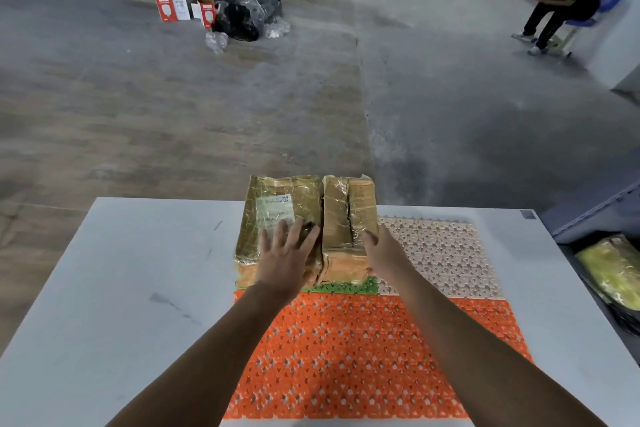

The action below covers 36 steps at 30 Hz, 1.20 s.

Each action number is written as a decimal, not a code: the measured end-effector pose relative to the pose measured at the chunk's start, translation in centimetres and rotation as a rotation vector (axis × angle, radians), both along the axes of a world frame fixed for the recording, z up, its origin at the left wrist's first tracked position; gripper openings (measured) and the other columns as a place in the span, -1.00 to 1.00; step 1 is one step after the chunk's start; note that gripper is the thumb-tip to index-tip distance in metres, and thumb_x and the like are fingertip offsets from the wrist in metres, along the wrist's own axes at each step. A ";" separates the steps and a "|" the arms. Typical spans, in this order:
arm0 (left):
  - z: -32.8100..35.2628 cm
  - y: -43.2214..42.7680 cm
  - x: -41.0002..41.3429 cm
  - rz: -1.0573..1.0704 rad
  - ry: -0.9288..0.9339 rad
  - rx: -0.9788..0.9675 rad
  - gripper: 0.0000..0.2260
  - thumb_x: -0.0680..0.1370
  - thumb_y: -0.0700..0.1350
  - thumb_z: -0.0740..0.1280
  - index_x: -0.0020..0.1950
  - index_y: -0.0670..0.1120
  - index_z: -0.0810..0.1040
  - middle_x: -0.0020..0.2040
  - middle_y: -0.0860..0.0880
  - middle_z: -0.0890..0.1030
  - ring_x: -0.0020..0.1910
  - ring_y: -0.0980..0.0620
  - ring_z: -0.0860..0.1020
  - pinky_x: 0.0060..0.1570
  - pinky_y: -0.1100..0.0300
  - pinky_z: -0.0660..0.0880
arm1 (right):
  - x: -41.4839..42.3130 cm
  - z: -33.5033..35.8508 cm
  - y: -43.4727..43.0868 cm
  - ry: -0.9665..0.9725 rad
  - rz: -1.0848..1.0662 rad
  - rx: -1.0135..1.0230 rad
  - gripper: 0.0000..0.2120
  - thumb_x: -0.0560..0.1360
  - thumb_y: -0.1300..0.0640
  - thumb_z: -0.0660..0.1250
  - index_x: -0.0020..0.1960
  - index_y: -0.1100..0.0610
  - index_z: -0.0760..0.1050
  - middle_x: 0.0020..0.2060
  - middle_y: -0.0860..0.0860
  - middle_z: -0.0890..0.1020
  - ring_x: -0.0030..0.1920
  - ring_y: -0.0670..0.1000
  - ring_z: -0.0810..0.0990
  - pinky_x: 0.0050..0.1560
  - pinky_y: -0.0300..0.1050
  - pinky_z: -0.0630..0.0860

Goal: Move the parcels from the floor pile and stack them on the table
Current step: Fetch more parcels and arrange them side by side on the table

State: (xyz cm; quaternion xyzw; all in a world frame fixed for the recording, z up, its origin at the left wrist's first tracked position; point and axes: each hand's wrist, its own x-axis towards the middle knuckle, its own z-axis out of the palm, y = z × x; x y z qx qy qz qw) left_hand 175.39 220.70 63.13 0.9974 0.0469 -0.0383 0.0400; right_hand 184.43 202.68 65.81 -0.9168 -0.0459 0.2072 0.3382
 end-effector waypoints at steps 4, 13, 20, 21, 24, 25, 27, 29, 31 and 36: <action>-0.1 0.0 0.0 -0.023 -0.021 0.013 -0.33 0.60 0.06 0.24 0.56 0.18 -0.12 0.59 -0.09 -0.06 0.53 -0.28 -0.08 0.42 -0.37 -0.09 | 0.3 0.2 0.2 -0.048 -0.056 -0.074 -0.71 0.67 0.10 0.09 0.23 0.29 0.39 -0.23 0.06 0.50 -0.34 -0.01 0.49 -0.41 -0.09 0.49; 3.0 3.5 0.6 0.095 -0.393 -0.573 -0.56 0.59 -0.07 0.24 0.46 0.13 0.30 0.51 -0.08 0.24 0.46 -0.13 0.22 0.42 -0.10 0.23 | 0.5 -0.1 -0.9 -0.024 -0.176 -0.007 -0.82 0.64 0.17 0.11 0.16 0.19 0.43 -0.17 0.08 0.57 -0.32 0.03 0.55 -0.43 -0.14 0.48; 1.8 4.0 -2.2 0.222 -0.433 -1.297 -0.63 0.50 -0.16 0.25 0.30 -0.10 0.34 -0.14 -0.01 0.43 -0.23 0.19 0.44 -0.18 0.30 0.45 | 0.8 0.3 -0.5 0.034 -0.217 0.049 -0.77 0.66 0.13 0.13 0.22 0.27 0.37 -0.13 0.11 0.54 -0.22 0.07 0.62 -0.31 -0.03 0.63; 1.8 4.1 -2.6 0.308 -0.431 -1.396 -0.67 0.50 -0.18 0.27 0.25 -0.14 0.36 -0.11 0.02 0.45 -0.22 0.18 0.47 -0.21 0.29 0.45 | 0.8 0.4 -0.4 0.059 -0.180 0.025 -0.74 0.66 0.13 0.13 0.27 0.26 0.34 -0.12 0.10 0.54 -0.27 0.03 0.61 -0.40 -0.13 0.57; 2.4 4.5 -3.1 0.599 -0.441 -1.503 -0.77 0.61 -0.15 0.27 0.23 -0.16 0.34 0.05 -0.02 0.49 -0.10 0.15 0.55 -0.14 0.25 0.46 | 0.3 -0.1 0.3 0.090 -0.070 -0.028 -0.67 0.67 0.12 0.10 0.36 0.28 0.27 -0.16 0.08 0.52 -0.38 -0.06 0.52 -0.51 -0.30 0.44; 2.5 4.6 -3.0 0.650 -0.406 -1.473 -0.73 0.62 -0.12 0.26 0.29 -0.13 0.32 0.09 -0.04 0.48 -0.07 0.13 0.56 -0.16 0.26 0.46 | 0.1 -0.1 0.5 0.081 -0.049 -0.050 -0.66 0.67 0.12 0.09 0.36 0.28 0.27 -0.18 0.07 0.52 -0.37 -0.05 0.51 -0.51 -0.32 0.41; 2.4 4.9 -2.7 0.643 -0.315 -1.340 -0.68 0.62 -0.12 0.26 0.35 -0.11 0.32 0.05 -0.02 0.52 -0.05 0.08 0.55 -0.19 0.29 0.44 | 0.0 0.1 1.0 0.061 -0.033 -0.073 -0.68 0.67 0.11 0.07 0.34 0.27 0.29 -0.17 0.07 0.53 -0.32 -0.03 0.54 -0.48 -0.31 0.43; 1.9 5.1 -2.3 0.613 -0.267 -1.208 -0.76 0.62 -0.19 0.23 0.29 -0.14 0.40 -0.03 -0.03 0.57 -0.03 -0.04 0.57 -0.17 0.21 0.43 | 0.0 0.3 1.2 0.039 -0.016 -0.087 -0.71 0.67 0.09 0.07 0.30 0.25 0.33 -0.17 0.07 0.53 -0.29 -0.02 0.56 -0.44 -0.29 0.45; 1.5 5.5 -1.9 0.650 -0.273 -1.147 -0.78 0.63 -0.24 0.19 0.27 -0.16 0.44 0.00 -0.11 0.59 -0.01 -0.13 0.56 -0.14 0.13 0.42 | 0.0 0.4 1.4 0.028 0.006 -0.089 -0.74 0.67 0.07 0.05 0.23 0.22 0.35 -0.18 0.06 0.53 -0.27 0.01 0.60 -0.39 -0.22 0.53; 1.1 6.9 -1.8 0.707 -0.243 -1.099 -0.77 0.63 -0.24 0.15 0.26 -0.17 0.45 0.01 -0.17 0.58 -0.16 -0.02 0.48 -0.28 0.20 0.36 | -0.4 -0.3 2.2 0.017 0.010 -0.093 -0.77 0.67 0.07 0.05 0.15 0.21 0.38 -0.19 0.05 0.53 -0.28 0.01 0.56 -0.23 -0.08 0.61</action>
